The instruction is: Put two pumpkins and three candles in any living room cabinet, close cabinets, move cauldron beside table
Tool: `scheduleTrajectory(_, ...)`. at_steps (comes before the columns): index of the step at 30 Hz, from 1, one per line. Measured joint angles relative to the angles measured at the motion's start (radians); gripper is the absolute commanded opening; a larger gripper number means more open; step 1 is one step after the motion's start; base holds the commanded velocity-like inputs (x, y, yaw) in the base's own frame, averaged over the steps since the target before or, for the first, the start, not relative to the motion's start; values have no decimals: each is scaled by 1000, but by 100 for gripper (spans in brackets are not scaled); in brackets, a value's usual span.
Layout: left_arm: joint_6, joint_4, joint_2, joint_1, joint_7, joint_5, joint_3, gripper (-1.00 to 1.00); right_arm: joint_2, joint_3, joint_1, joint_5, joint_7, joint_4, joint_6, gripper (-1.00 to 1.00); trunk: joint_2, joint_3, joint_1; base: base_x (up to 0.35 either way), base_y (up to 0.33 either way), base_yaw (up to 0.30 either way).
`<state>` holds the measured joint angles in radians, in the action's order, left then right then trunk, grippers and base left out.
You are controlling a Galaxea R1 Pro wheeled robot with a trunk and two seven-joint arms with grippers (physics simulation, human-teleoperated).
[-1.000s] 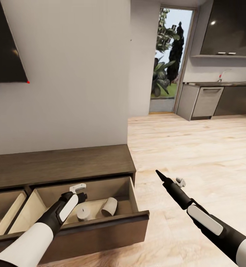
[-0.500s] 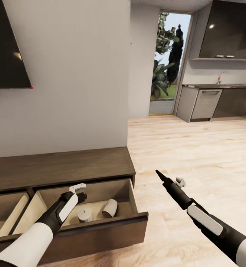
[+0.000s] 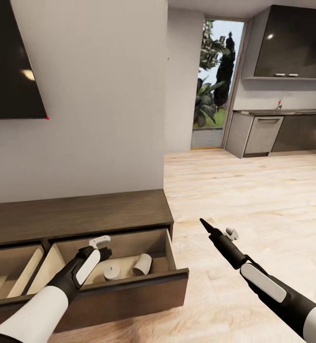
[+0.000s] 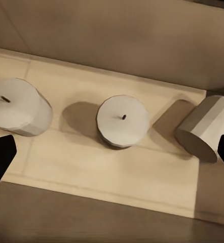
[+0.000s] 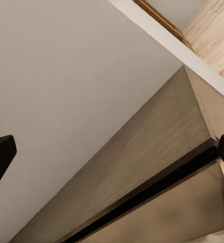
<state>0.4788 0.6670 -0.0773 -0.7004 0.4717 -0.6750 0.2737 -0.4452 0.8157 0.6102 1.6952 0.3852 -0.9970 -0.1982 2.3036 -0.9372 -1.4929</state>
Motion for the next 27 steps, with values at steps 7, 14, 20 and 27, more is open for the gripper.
scheduleTrajectory(7,0,0,-1,0,0,0,0,100,0,1,0,0,1,0,0,100,-49,22,27,-8,0,0)
scheduleTrajectory(14,0,0,1,0,0,0,0,100,0,1,0,0,1,1,0,100,-98,44,53,-263,0,0)
scheduleTrajectory(20,0,0,2,0,0,1,1,100,1,2,0,0,1,1,0,100,-140,63,76,-336,0,0)
scheduleTrajectory(27,0,0,2,0,0,1,1,100,1,2,0,-32,1,3,-1,100,-189,85,103,-339,0,0)
